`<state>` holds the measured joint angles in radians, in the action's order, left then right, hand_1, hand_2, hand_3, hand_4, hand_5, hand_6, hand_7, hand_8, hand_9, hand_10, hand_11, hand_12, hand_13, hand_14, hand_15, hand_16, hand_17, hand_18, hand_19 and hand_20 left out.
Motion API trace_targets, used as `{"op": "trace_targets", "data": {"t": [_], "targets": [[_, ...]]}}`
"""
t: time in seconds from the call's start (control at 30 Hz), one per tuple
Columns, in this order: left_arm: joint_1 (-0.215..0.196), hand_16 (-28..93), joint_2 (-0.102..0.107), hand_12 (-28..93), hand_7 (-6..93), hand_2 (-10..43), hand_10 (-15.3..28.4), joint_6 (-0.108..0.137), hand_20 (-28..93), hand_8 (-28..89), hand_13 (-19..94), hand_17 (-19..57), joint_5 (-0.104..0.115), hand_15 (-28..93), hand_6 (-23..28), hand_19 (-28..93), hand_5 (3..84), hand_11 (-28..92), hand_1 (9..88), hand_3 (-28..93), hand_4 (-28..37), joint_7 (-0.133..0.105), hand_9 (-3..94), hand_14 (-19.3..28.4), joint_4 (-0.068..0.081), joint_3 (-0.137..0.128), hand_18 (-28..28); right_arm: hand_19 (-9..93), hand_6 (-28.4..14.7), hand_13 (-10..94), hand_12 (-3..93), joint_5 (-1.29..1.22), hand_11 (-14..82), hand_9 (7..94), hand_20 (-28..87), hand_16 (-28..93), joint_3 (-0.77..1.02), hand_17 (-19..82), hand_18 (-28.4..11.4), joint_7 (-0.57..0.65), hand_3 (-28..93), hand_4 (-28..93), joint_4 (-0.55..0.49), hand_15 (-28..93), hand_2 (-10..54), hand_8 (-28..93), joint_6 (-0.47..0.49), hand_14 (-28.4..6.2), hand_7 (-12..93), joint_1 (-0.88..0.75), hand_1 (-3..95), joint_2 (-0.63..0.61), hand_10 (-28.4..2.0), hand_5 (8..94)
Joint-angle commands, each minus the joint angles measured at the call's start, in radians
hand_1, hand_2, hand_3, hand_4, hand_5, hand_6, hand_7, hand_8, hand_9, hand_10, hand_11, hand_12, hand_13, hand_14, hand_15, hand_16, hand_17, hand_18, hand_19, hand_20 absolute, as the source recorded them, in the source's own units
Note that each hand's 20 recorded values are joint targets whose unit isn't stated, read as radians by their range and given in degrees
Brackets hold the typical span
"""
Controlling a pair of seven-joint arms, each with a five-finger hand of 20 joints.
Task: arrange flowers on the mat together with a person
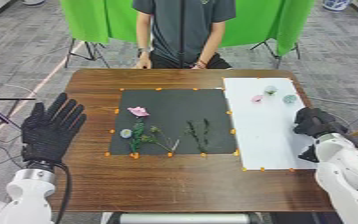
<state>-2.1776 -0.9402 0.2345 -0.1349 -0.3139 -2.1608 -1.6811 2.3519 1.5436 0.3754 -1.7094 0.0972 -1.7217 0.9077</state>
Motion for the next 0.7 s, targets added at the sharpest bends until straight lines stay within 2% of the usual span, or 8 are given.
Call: {"op": "trace_targets", "data": {"t": [0.03, 0.3, 0.37, 0.47, 0.63, 0.7], "targets": [[-0.009, -6, -0.014, 4, 8.0, 14.7, 13.0, 0.008, 10, -9, 26, -2.4, 0.005, 19, 6.2, 22, 44.1, 15, 24.4, 71, -28.3, 0.004, 36.9, 12.4, 0.000, -0.007, 10.7, 70, 2.7, 60, 46.2, -0.012, 25.5, 68.3, 34, 40, -0.053, 27, -16.9, -0.007, 68, -28, -0.023, 46, -9.5, -5, -0.052, -3.2, 55, -0.069, 55.6, 0.023, -7.0, 57.7], [-0.023, -6, -0.017, 4, 8.0, 14.5, 13.0, 0.014, 10, -9, 26, -2.4, 0.005, 19, 6.2, 23, 44.1, 15, 24.7, 71, -28.3, 0.000, 37.1, 12.4, -0.004, -0.019, 10.8, 70, 2.5, 61, 47.0, 0.067, 25.6, 68.3, 33, 43, -0.074, 28, -17.2, -0.085, 70, -28, -0.208, 45, -9.5, -5, -0.072, -2.7, 55, -0.078, 56.7, 0.007, -6.9, 57.9], [-0.045, -6, -0.021, 4, 8.1, 14.5, 13.0, 0.024, 10, -9, 26, -2.4, 0.005, 19, 6.2, 23, 44.2, 15, 24.7, 71, -28.3, -0.006, 37.1, 12.5, -0.014, -0.027, 10.8, 70, 2.3, 60, 47.0, 0.068, 25.4, 68.2, 33, 43, -0.101, 28, -17.1, -0.123, 70, -28, -0.242, 44, -9.5, -4, -0.059, -2.7, 54, -0.047, 56.8, 0.015, -6.9, 57.9], [-0.055, -6, -0.021, 4, 8.1, 14.4, 13.0, 0.030, 10, -10, 26, -2.4, 0.005, 19, 6.2, 23, 44.2, 15, 24.7, 71, -28.3, -0.002, 37.0, 12.4, -0.018, -0.032, 10.8, 70, 2.2, 60, 47.1, 0.079, 25.2, 68.0, 33, 43, -0.158, 27, -17.0, -0.180, 70, -28, -0.286, 44, -9.5, -4, -0.034, -2.6, 54, 0.006, 56.9, 0.024, -7.0, 57.6], [-0.052, -6, -0.015, 4, 8.1, 14.5, 13.0, 0.033, 10, -9, 26, -2.4, 0.003, 19, 6.3, 23, 44.1, 15, 24.9, 71, -28.3, -0.007, 37.0, 12.4, -0.018, -0.035, 10.8, 70, 2.4, 60, 46.8, 0.077, 24.7, 67.8, 33, 43, -0.300, 27, -17.0, -0.247, 70, -28, -0.296, 44, -9.5, -4, -0.039, -2.7, 54, 0.125, 56.8, 0.059, -6.8, 57.1], [-0.047, -6, -0.015, 4, 8.0, 14.5, 13.0, 0.045, 10, -9, 26, -2.4, 0.014, 19, 6.3, 23, 44.1, 15, 24.9, 71, -28.3, -0.008, 37.0, 12.4, -0.021, -0.028, 10.8, 70, 2.5, 60, 46.8, 0.078, 24.6, 67.6, 33, 43, -0.361, 27, -16.9, -0.273, 70, -28, -0.275, 44, -9.5, -4, -0.042, -2.7, 54, 0.177, 56.8, 0.077, -6.8, 56.9]]}}
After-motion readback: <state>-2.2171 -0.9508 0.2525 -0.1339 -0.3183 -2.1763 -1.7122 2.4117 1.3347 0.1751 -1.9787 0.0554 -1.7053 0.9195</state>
